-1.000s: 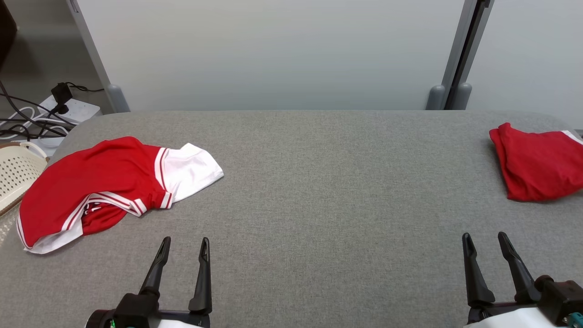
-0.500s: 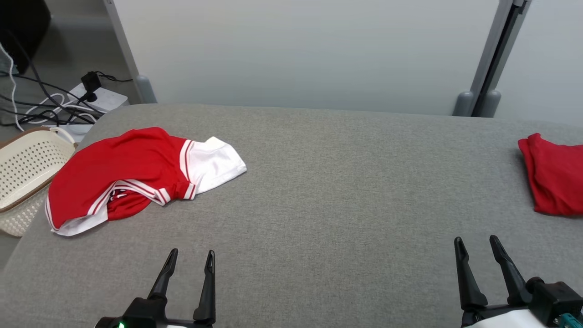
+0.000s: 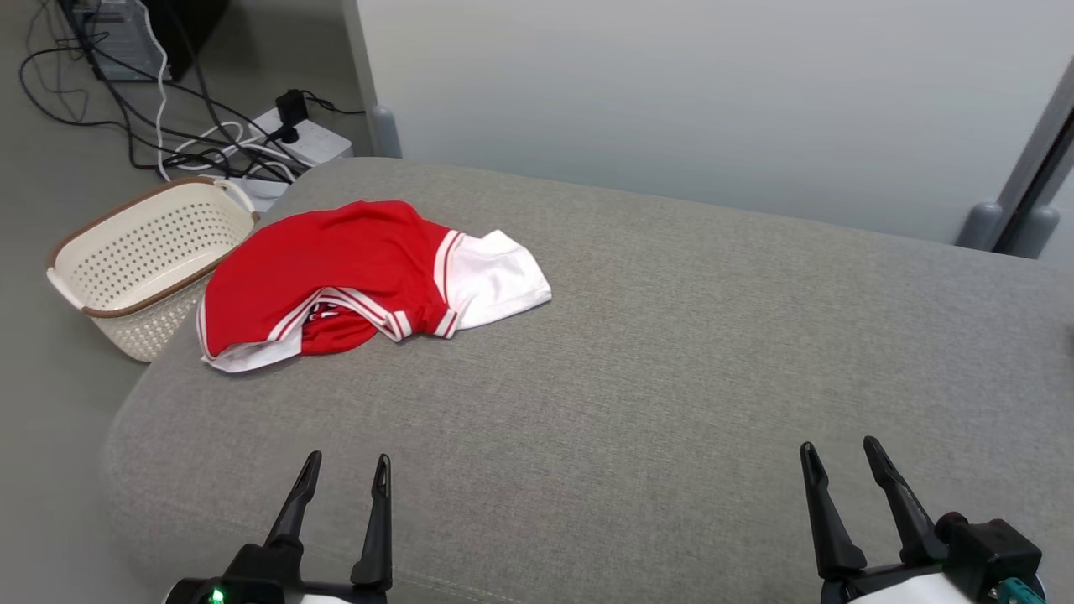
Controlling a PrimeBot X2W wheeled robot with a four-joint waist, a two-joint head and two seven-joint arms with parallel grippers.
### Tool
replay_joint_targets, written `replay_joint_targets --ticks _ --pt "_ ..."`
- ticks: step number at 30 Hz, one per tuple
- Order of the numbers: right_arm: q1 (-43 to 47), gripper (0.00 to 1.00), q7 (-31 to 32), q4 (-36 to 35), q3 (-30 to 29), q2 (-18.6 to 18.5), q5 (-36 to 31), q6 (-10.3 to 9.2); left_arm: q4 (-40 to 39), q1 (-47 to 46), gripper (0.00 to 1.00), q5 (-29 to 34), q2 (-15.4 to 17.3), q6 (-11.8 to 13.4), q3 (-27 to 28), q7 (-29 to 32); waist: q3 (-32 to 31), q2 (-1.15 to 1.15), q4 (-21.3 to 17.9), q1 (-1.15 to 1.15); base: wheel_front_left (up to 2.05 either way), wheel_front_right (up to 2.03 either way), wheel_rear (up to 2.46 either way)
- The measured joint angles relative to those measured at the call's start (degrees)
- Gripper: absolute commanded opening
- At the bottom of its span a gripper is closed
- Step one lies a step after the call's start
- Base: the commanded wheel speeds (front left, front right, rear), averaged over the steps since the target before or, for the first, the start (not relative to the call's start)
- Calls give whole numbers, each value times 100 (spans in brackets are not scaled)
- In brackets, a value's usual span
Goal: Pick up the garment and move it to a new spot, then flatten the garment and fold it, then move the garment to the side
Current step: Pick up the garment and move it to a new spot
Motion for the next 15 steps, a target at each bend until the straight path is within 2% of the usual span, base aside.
replay_joint_targets --ticks 15 --pt "0 100 0 -79 179 -10 51 0 -56 0 100 -12 1 51 27 0 61 0 808 0 0 0 0"
